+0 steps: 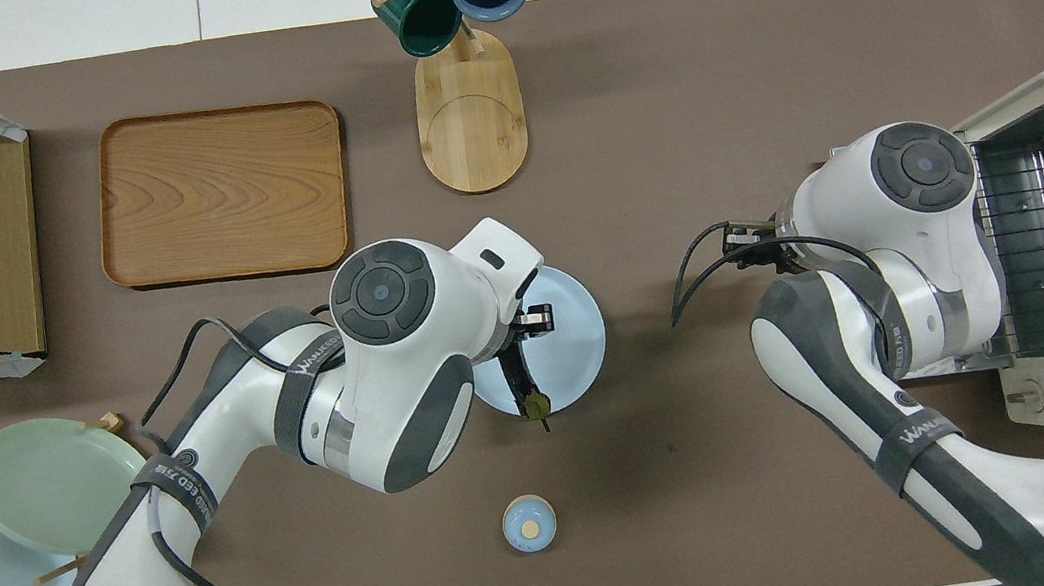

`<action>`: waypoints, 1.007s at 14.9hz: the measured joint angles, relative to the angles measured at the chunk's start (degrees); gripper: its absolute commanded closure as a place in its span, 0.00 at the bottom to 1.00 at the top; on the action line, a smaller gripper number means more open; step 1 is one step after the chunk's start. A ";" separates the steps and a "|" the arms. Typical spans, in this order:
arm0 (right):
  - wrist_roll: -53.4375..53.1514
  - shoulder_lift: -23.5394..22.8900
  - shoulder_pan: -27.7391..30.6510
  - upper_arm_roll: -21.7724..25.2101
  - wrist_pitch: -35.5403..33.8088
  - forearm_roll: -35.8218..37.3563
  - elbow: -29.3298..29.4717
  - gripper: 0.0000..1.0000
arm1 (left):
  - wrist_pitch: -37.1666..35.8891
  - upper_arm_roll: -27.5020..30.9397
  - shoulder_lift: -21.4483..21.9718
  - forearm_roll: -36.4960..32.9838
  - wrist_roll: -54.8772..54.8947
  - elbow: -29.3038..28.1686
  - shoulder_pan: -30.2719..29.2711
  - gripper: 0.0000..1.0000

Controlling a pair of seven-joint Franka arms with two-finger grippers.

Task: Put eggplant into oven
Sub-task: 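Pass the eggplant from the left gripper to the right gripper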

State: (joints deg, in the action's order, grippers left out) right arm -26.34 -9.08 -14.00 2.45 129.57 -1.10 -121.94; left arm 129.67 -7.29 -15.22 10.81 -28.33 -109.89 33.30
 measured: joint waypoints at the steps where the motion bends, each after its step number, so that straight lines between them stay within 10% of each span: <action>1: 0.00 0.00 0.00 0.00 -0.14 0.00 0.06 0.55 | 0.80 0.01 -0.66 0.00 -0.05 -0.01 0.07 1.00; 3: 0.00 -0.01 0.00 -0.01 -0.87 0.00 0.48 0.55 | 1.74 0.03 -1.46 0.00 -0.07 0.00 0.10 1.00; 4: 0.00 -0.01 -0.03 -0.02 -1.45 0.00 0.84 0.55 | 1.90 0.04 -1.62 0.00 -0.09 0.00 0.11 0.21; 5: 0.00 -0.01 -0.15 -0.06 -1.71 0.00 1.13 0.55 | 1.97 0.08 -1.64 0.00 -0.18 0.00 0.11 0.00; 15: -3.82 -0.66 -5.91 -0.78 -11.09 0.00 10.17 0.46 | -12.78 1.82 3.57 0.00 6.55 5.75 -10.13 0.00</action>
State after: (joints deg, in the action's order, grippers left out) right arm -30.15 -9.74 -19.91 1.66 118.47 -1.11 -111.77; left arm 116.89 -5.47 -11.64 10.81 -21.77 -104.14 23.17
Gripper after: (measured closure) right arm 0.480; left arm 0.000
